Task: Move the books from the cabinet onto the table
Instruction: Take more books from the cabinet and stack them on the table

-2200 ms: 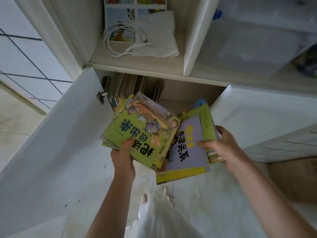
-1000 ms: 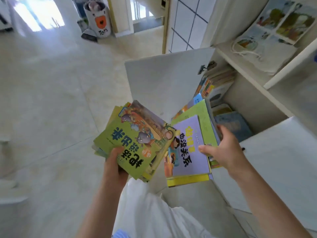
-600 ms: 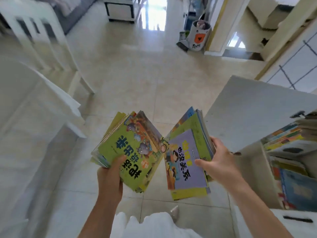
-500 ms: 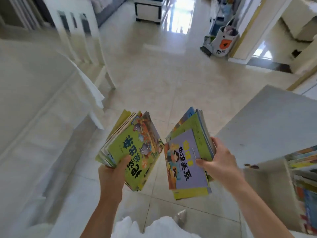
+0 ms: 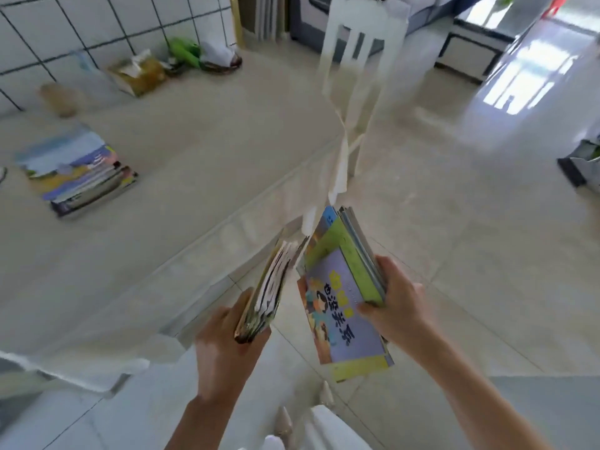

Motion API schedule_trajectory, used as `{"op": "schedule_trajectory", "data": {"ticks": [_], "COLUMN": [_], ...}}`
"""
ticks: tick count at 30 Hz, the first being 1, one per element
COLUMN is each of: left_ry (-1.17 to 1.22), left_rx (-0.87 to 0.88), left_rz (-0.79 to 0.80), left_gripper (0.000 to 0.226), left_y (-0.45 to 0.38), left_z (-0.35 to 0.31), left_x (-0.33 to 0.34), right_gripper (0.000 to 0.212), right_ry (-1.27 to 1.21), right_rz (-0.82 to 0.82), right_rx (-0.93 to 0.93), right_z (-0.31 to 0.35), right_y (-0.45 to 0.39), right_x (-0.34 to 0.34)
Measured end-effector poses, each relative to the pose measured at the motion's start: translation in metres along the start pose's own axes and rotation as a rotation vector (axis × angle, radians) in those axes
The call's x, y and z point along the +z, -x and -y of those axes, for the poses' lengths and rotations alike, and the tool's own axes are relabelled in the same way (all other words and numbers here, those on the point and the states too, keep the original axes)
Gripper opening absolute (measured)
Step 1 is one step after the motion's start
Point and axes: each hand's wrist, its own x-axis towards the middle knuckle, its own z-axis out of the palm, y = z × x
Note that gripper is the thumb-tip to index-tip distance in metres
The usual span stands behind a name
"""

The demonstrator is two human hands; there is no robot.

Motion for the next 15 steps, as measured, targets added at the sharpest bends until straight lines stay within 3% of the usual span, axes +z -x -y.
{"op": "schedule_trajectory", "data": {"ticks": [5, 11, 15], "left_ry": [-0.154, -0.177, -0.146], "left_rx": [0.123, 0.026, -0.095], "left_rz": [-0.073, -0.169, -0.221], "left_gripper": [0.051, 0.051, 0.054], "left_y": [-0.03, -0.08, -0.12], "left_z": [0.039, 0.061, 0.072], "left_x": [-0.012, -0.013, -0.01], "right_gripper": [0.058, 0.064, 0.065], "right_ry": [0.056, 0.103, 0.232], "right_rz": [0.084, 0.191, 0.208], "right_rx": [-0.151, -0.248, -0.432], "right_z": [0.057, 0.117, 0.165], "right_y": [-0.047, -0.113, -0.155], "right_x": [0.021, 0.033, 0.031]}}
